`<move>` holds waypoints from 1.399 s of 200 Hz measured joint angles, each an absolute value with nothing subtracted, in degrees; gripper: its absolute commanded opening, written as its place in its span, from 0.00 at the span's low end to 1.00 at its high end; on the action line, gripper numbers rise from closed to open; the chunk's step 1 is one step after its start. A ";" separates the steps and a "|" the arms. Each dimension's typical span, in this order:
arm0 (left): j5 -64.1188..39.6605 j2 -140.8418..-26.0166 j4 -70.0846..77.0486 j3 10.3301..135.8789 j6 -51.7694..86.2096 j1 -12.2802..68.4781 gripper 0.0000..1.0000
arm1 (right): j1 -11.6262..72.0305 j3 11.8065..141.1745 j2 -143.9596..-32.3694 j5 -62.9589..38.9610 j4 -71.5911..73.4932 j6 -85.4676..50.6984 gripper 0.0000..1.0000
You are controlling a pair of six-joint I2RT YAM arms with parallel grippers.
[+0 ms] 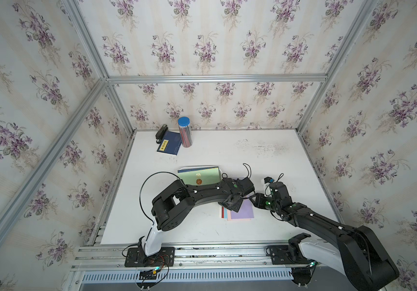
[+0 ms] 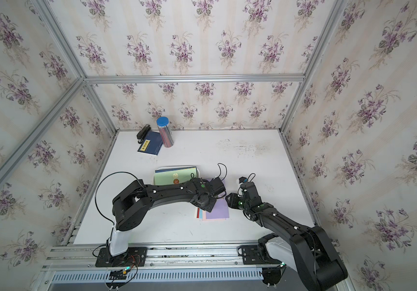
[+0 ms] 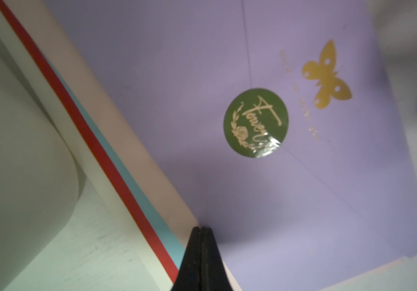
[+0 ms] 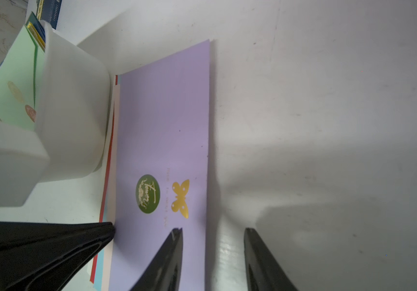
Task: Put the sealed envelopes into the storage box
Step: Pick up the envelope from the center of the board.
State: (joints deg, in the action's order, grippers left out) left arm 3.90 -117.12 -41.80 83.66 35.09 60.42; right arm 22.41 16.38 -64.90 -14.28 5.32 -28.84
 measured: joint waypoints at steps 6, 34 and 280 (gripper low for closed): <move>3.90 -117.27 -41.78 83.68 35.09 60.40 0.00 | 22.41 16.45 -65.34 -14.50 5.32 -28.97 0.44; 3.92 -117.75 -41.76 83.77 35.27 60.40 0.00 | 22.44 17.15 -67.55 -15.75 5.43 -29.02 0.43; 3.36 -116.20 -39.18 81.60 34.81 60.40 0.00 | 22.41 19.42 -69.12 -31.31 10.68 -35.70 0.06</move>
